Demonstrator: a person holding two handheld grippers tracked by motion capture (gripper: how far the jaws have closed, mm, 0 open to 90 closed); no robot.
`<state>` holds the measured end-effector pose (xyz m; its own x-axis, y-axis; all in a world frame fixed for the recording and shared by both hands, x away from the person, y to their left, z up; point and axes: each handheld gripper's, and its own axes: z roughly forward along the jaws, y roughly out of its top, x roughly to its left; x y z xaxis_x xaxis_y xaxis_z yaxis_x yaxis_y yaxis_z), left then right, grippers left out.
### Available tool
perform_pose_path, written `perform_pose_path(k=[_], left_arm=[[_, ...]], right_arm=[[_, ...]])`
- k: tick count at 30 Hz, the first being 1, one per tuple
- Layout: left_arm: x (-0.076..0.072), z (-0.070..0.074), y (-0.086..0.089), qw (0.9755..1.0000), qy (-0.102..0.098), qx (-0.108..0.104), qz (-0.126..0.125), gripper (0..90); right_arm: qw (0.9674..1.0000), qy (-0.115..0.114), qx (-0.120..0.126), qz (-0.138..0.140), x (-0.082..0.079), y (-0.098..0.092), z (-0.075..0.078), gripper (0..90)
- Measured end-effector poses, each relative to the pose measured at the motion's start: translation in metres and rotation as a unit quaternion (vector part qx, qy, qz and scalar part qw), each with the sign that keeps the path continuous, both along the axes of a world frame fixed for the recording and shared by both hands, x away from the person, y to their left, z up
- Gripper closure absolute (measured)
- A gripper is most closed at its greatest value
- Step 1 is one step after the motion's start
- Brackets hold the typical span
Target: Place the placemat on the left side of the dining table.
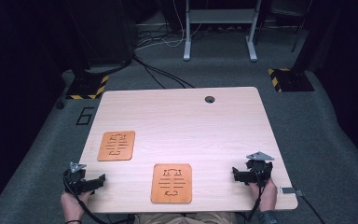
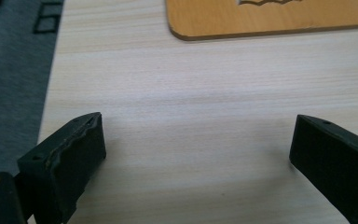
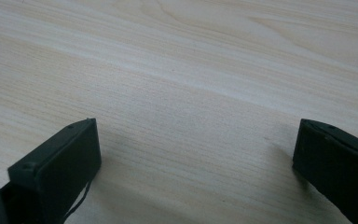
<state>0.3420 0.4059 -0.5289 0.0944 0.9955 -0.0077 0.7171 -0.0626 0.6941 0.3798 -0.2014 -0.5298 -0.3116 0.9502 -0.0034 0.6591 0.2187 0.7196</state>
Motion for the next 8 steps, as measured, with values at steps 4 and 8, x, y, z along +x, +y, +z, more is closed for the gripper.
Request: perform_pose_path(k=[4, 8], left_arm=[[0.0018, -0.0039, 0.0008, 0.9998, -0.021, -0.002, 0.004, 1.4], [0.0032, -0.0038, 0.0013, 0.9998, -0.017, -0.001, 0.001, 0.1]], right_arm=[[1.0, 0.0, 0.0, 0.0, 0.0, 0.0, 0.0, 0.0], [1.0, 0.001, 0.0, 0.0, 0.0, 0.0, 0.0, 0.0]])
